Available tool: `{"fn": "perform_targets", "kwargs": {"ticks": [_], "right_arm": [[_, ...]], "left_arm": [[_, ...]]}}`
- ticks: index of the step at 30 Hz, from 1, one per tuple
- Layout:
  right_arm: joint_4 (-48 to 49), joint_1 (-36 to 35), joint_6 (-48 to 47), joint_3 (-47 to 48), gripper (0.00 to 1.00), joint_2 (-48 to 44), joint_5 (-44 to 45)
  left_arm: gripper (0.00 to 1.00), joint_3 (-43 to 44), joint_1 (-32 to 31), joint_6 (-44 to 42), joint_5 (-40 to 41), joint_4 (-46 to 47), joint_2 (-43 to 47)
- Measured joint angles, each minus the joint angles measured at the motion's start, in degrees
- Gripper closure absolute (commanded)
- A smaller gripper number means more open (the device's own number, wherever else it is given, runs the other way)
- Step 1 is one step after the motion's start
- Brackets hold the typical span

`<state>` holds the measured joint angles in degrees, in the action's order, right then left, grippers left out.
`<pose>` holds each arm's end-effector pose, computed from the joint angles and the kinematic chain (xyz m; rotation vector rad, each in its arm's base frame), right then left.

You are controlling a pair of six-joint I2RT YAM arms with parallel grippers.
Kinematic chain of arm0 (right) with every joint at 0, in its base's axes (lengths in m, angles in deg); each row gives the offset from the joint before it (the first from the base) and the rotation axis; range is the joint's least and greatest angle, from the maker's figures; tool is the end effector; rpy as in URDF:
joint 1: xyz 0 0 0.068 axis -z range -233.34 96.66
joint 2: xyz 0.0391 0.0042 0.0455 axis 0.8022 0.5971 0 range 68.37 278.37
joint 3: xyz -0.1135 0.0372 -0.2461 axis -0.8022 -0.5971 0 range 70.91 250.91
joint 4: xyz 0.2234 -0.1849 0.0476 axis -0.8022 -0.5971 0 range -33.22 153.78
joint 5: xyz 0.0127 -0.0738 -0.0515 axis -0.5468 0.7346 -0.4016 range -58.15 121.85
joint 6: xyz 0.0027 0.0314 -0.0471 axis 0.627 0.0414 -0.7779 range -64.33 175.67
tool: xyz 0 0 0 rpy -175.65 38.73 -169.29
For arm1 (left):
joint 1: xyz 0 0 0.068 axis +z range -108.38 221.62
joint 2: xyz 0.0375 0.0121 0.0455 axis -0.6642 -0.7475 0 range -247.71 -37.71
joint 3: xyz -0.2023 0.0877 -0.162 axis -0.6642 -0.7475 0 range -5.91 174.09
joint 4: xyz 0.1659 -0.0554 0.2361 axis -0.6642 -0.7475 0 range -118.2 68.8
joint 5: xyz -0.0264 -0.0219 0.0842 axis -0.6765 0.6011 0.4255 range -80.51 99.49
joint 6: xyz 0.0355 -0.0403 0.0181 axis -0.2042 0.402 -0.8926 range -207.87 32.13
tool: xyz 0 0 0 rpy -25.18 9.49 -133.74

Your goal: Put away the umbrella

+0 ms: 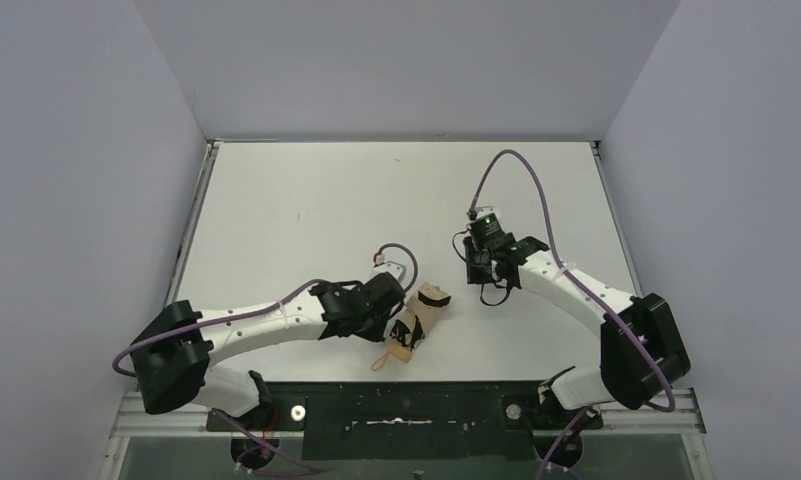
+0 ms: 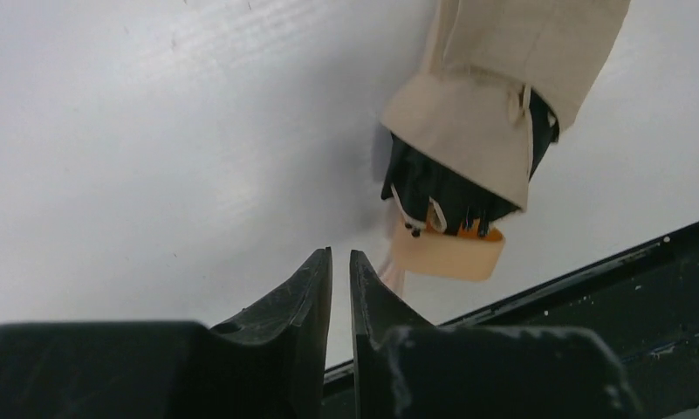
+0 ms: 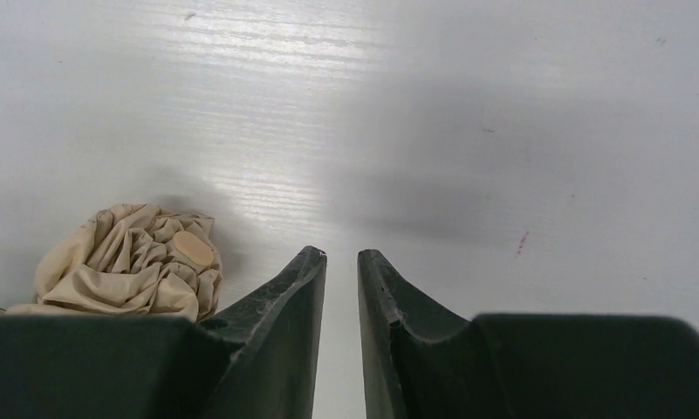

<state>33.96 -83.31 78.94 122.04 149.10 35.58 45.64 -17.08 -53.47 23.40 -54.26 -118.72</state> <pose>0.2678 0.1514 0.1913 -0.1302 2.6221 0.2451 0.1656 -0.2541 0.1902 0.4767 2.5862 -0.2461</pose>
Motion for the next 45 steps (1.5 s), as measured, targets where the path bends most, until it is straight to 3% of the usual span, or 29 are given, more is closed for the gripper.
{"fn": "perform_targets", "kwargs": {"ticks": [8,20,29,45], "right_arm": [[0.6,0.3,-1.8,1.6,0.74,2.2,-2.8],[1.3,0.3,-4.8,7.0,0.71,9.5,-7.5],[3.3,0.3,-6.0,8.2,0.70,13.5,-13.5],[3.2,1.0,-6.1,8.7,0.70,15.7,-15.4]], "left_arm": [[0.95,-5.3,-8.4,7.1,-1.2,0.4,1.3],[0.96,-8.4,-15.7,8.6,-6.9,6.1,1.0],[0.98,-3.5,-13.0,8.3,-6.8,6.6,-8.9],[0.98,0.5,-1.4,2.9,-6.6,3.6,-12.2]]}}
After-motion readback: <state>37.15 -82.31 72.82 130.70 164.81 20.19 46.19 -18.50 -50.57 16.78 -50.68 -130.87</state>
